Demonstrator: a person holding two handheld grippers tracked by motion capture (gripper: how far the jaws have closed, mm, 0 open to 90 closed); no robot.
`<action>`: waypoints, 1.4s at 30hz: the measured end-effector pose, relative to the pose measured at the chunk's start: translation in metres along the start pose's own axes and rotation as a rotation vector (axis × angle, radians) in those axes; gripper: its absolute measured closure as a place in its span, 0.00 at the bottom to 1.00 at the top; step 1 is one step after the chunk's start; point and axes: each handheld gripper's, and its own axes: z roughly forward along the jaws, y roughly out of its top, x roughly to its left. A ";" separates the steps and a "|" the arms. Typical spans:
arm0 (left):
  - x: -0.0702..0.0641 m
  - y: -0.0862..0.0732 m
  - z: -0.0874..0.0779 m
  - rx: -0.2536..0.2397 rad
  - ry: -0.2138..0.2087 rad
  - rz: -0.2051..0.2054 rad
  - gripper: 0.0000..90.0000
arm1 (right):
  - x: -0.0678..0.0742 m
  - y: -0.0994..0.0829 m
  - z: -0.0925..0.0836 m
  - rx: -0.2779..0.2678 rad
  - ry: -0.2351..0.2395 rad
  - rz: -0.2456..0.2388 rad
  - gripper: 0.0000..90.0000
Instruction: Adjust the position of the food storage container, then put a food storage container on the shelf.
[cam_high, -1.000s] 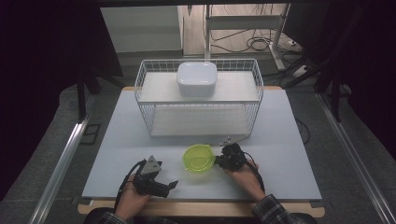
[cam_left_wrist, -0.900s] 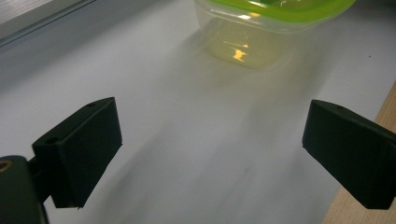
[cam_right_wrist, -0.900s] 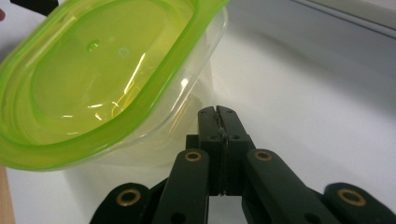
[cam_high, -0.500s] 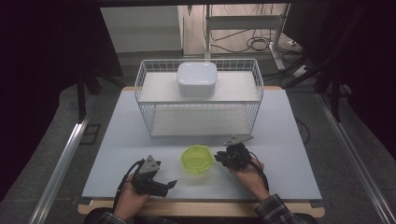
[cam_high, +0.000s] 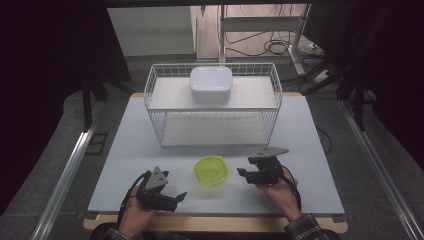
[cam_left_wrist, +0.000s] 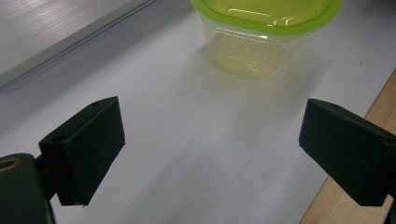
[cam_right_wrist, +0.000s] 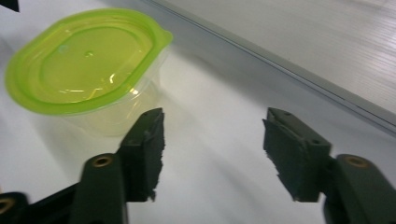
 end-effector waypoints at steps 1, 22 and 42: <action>0.000 -0.001 -0.001 -0.003 0.003 -0.003 0.07 | 0.000 0.000 -0.001 -0.001 0.002 -0.003 0.39; 0.004 -0.011 -0.004 -0.013 0.021 -0.017 0.06 | 0.003 -0.013 -0.002 -0.013 0.036 -0.005 0.09; 0.005 -0.012 0.000 -0.001 0.006 -0.024 0.06 | 0.009 0.002 0.006 -0.013 0.098 0.056 0.06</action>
